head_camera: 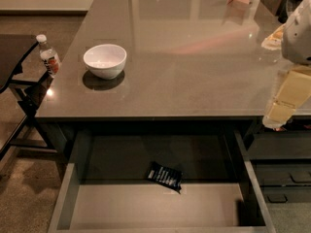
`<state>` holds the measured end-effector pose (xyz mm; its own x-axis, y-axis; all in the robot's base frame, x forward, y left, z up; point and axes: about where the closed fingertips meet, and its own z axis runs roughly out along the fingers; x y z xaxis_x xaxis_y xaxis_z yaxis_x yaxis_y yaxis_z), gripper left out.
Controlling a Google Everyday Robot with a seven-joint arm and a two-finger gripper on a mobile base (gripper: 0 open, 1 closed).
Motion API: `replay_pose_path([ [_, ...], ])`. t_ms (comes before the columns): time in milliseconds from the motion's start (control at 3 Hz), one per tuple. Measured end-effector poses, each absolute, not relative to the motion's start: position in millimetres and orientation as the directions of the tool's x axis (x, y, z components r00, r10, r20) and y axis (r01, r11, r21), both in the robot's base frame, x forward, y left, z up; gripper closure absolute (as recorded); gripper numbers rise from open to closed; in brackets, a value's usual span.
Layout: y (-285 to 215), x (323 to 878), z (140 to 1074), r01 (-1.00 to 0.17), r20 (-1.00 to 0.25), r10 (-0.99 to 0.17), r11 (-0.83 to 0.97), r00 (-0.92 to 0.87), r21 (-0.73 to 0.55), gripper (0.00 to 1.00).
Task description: Pick rxbar blueberry from top drawer and place on counter
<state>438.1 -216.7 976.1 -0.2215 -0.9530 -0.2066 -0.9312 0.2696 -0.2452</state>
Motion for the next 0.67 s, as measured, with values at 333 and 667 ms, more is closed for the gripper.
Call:
replay_pose_path([
  [333, -216.7, 438.1, 976.1, -0.931, -0.207, -0.953, 0.270, -0.222, -0.245, 0.00],
  [667, -214.7, 427.7, 968.2, -0.939, -0.229, -0.955, 0.245, -0.190, -0.241, 0.00],
])
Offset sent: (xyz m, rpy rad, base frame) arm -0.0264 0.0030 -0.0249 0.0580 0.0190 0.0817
